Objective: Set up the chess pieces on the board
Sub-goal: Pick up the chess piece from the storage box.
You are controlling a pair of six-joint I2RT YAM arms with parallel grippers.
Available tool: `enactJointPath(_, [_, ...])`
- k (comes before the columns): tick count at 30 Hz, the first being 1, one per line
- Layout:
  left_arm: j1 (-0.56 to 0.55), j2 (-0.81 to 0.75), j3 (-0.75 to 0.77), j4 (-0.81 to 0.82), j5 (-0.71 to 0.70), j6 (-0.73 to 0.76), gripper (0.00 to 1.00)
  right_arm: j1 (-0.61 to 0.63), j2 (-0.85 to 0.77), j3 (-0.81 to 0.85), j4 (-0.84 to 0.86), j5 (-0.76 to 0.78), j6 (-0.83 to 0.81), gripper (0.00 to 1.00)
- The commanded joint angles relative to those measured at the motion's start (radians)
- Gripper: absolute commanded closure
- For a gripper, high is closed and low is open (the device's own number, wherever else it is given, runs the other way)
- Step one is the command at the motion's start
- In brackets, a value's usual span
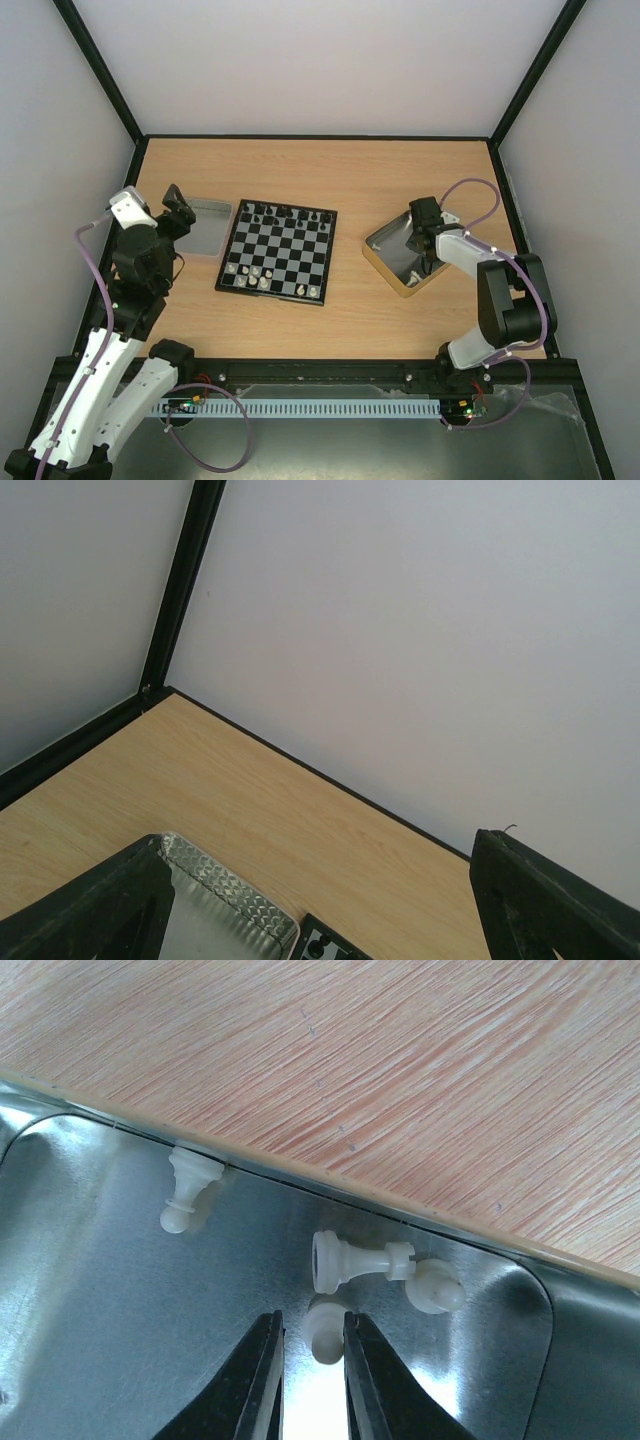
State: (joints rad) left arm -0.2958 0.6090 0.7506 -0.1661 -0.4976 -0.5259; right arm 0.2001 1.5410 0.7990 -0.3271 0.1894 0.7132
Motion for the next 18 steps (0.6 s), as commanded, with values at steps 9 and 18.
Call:
enactJointPath(9, [0.007,-0.003,-0.015,0.027,0.004,0.009,0.17,-0.006,0.047,0.002,0.022,0.038,-0.017,0.87])
enactJointPath(18, [0.008,-0.002,-0.015,0.027,0.004,0.008,0.17,-0.005,-0.032,0.022,0.011,0.0,-0.072,0.98])
